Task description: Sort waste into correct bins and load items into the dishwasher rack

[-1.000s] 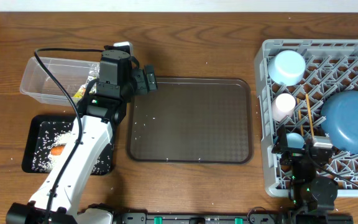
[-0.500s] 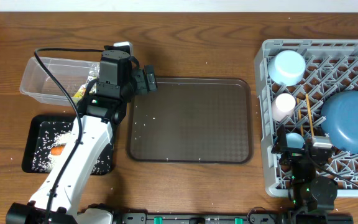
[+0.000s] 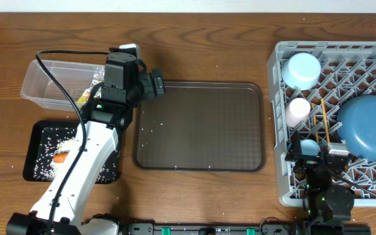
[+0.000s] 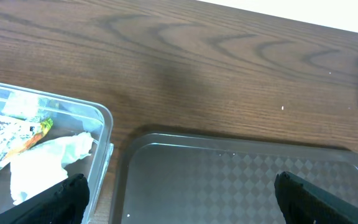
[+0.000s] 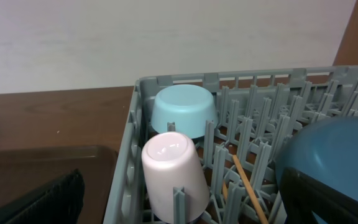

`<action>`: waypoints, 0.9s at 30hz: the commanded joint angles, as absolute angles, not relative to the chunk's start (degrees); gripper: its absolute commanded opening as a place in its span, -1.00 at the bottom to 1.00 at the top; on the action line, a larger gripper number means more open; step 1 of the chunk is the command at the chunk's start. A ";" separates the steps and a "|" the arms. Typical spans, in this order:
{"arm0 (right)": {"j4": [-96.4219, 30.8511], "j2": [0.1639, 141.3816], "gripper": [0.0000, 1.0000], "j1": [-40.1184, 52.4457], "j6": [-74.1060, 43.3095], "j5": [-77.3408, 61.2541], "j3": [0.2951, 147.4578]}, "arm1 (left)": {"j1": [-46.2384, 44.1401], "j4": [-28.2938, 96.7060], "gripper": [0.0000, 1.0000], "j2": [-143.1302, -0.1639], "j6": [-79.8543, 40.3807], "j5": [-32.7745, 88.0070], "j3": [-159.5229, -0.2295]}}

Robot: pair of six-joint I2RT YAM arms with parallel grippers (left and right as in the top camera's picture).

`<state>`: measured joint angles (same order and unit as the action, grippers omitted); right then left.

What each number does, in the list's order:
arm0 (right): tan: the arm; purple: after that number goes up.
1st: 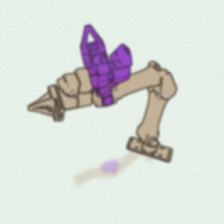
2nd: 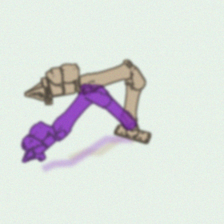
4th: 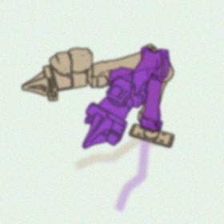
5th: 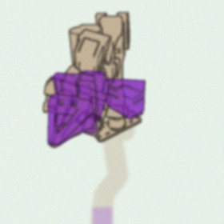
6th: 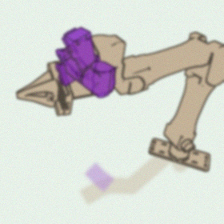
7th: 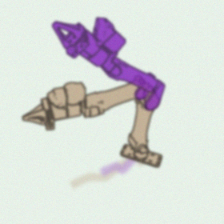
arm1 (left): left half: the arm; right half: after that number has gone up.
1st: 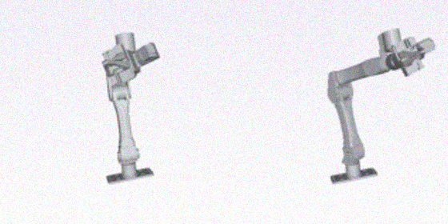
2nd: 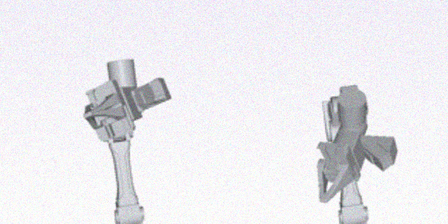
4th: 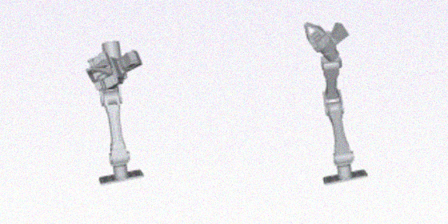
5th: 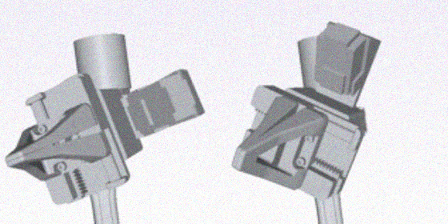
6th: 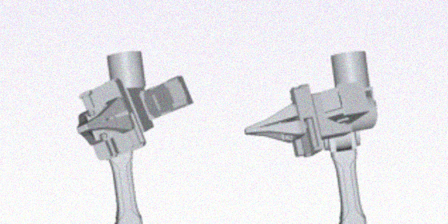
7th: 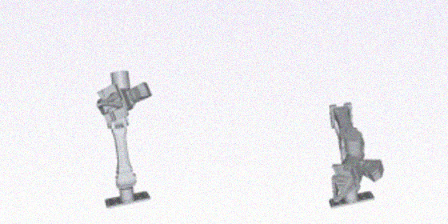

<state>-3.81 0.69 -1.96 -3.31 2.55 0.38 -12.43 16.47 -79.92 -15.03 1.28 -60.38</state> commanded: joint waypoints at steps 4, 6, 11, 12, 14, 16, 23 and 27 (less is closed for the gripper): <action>-3.97 0.27 0.98 -0.78 -4.03 2.96 0.30 | -12.23 16.43 0.96 -79.46 -15.11 0.78 -60.31; -3.97 0.27 0.99 -0.78 -4.03 2.98 0.30 | -12.23 16.43 0.96 -79.46 -15.11 0.80 -60.31; -3.97 0.27 0.99 -0.78 -4.03 2.96 0.30 | -12.23 16.43 0.96 -79.46 -15.11 0.80 -60.31; -3.97 0.27 0.99 -0.78 -4.03 2.96 0.30 | -12.23 16.40 0.96 -79.46 -15.11 0.80 -60.31; -3.97 0.27 0.98 -0.78 -4.03 2.96 0.30 | -12.23 16.43 0.96 -79.46 -15.11 0.80 -60.31; -3.95 0.27 0.99 -0.78 -4.03 2.96 0.30 | -12.23 16.43 0.96 -79.37 -15.11 0.80 -60.31; -3.97 0.27 0.98 -0.78 -4.03 2.96 0.30 | -12.23 16.45 0.96 -75.24 -15.11 0.80 -60.31; -3.97 0.27 0.98 -0.78 -4.03 2.96 0.30 | -12.23 16.62 0.96 -69.52 -15.11 0.78 -60.20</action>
<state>-3.81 0.69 -1.96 -3.44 2.52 0.38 -12.43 16.51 -74.41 -15.03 1.30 -60.38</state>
